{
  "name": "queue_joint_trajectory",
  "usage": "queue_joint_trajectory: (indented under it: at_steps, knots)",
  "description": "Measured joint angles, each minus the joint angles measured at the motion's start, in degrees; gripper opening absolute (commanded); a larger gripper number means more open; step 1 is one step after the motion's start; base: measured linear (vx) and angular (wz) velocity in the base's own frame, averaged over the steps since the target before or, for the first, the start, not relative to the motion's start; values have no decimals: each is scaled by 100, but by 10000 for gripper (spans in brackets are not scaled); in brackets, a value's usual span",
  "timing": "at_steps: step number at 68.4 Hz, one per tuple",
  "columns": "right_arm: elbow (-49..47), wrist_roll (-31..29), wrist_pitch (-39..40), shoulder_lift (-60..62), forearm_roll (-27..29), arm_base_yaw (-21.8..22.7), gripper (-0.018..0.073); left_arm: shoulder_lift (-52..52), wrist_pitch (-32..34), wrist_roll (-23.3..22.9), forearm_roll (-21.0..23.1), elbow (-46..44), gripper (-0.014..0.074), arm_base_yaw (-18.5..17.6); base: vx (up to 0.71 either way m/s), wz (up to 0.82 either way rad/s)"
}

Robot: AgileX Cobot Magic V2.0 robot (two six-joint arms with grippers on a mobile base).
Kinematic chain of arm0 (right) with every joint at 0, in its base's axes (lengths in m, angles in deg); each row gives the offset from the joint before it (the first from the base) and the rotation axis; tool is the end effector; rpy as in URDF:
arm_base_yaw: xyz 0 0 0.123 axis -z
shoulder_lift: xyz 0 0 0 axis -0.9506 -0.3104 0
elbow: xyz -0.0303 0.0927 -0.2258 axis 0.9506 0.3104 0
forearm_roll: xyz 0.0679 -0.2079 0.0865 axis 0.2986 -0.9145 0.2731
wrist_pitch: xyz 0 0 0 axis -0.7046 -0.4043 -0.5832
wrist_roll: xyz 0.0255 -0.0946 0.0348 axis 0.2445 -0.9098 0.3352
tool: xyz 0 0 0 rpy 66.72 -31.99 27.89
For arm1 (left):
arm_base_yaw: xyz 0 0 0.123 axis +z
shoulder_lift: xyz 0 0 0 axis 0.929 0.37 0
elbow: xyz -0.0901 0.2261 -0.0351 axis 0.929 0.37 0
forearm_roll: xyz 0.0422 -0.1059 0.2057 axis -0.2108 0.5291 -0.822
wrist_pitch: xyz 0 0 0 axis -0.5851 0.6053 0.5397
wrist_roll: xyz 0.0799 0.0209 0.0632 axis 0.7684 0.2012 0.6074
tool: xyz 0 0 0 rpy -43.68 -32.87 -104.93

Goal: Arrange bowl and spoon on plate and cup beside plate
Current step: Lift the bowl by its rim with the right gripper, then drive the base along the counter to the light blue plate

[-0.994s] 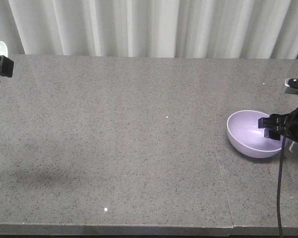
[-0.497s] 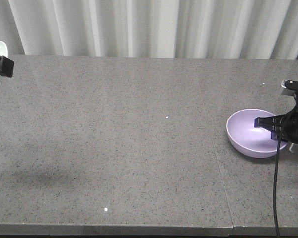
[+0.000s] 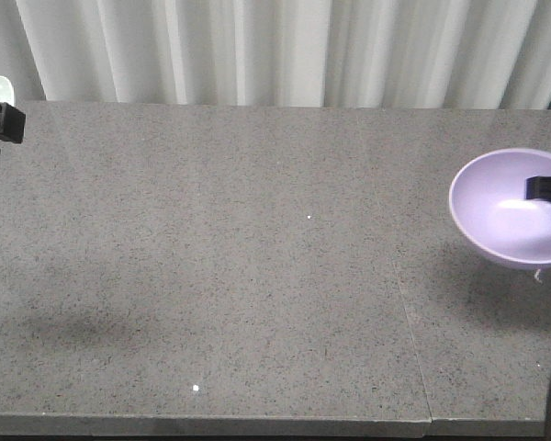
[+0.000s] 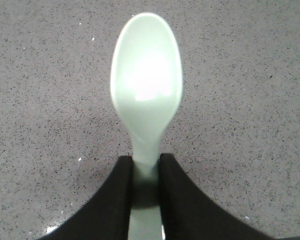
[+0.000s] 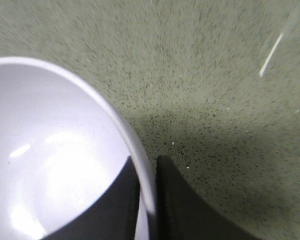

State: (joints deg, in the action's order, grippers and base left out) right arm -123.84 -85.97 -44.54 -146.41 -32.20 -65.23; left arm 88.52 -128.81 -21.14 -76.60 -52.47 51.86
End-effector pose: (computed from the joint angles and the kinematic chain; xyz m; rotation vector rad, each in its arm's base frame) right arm 0.2619 -0.0247 0.2857 0.1933 2.3720 0.0451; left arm 0.2269 -0.0575 0.3816 -0.0151 2.4985 -0.1234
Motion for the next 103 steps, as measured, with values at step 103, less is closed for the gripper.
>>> queue_joint_trajectory:
  at_steps: [103]
  knots:
    - [0, 0, -1390, 2089, -183, 0, -6, 0, 0, 0, 0, 0, -6, 0, 0, 0]
